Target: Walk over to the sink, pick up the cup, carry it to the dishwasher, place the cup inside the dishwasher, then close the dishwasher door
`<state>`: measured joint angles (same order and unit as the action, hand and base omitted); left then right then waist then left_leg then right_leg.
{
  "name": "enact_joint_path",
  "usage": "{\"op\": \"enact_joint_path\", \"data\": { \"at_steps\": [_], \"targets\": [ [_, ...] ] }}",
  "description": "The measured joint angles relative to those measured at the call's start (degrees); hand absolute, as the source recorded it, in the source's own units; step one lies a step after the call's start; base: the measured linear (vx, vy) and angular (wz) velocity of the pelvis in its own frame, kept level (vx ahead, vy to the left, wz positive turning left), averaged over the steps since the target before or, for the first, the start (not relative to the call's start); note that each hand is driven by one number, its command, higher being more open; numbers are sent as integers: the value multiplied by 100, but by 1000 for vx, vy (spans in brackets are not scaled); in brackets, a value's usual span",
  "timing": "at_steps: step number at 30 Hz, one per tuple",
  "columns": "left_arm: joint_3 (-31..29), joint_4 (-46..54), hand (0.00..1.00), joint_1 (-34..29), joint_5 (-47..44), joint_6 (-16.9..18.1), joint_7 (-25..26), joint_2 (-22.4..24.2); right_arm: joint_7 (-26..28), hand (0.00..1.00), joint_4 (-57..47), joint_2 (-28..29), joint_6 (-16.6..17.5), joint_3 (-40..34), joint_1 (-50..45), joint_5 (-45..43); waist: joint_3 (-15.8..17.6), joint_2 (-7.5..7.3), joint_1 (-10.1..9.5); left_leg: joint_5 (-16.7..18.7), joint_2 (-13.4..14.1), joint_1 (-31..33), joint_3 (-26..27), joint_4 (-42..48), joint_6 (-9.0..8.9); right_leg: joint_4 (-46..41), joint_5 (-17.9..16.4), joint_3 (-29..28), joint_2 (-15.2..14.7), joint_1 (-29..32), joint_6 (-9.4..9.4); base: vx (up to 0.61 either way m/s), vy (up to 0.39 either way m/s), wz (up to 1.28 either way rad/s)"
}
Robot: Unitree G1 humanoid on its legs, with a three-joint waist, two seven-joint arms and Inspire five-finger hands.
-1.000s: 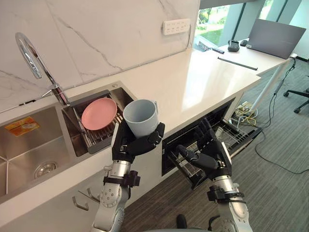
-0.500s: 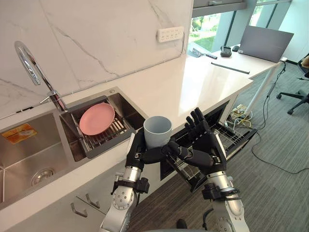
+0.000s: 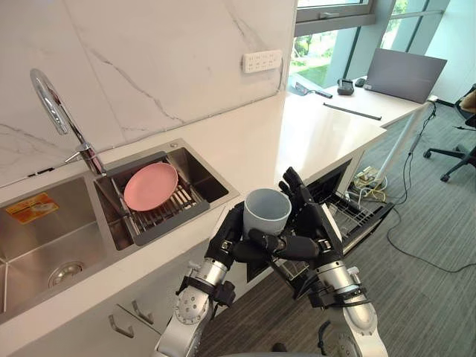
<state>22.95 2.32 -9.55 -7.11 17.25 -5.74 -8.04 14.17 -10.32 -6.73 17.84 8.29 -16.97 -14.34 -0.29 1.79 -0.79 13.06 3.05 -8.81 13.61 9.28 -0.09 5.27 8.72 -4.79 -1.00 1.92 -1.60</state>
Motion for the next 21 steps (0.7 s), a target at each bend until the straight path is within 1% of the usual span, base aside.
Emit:
{"op": "enact_joint_path", "data": {
  "at_steps": [4,15,21],
  "targets": [
    [-2,21,0,1,-89,-34,-208,-23,57,100,18,-112,0,-9,114,43,-28,-53,-2,0,0,0,-2,0,0,0,0,5,-1,0,0,0,0,0],
    [2,22,0,3,-273,-152,-340,-73,193,100,202,-174,1,-53,239,25,-21,-186,-3,0,0,0,-7,3,0,0,-2,38,-10,-5,4,0,0,0],
    [14,47,0,4,-423,-158,-345,-73,195,100,222,-147,16,-51,312,24,-15,-200,-4,1,0,3,-21,1,0,0,-2,55,-13,-6,5,0,0,0]
  ]
}}
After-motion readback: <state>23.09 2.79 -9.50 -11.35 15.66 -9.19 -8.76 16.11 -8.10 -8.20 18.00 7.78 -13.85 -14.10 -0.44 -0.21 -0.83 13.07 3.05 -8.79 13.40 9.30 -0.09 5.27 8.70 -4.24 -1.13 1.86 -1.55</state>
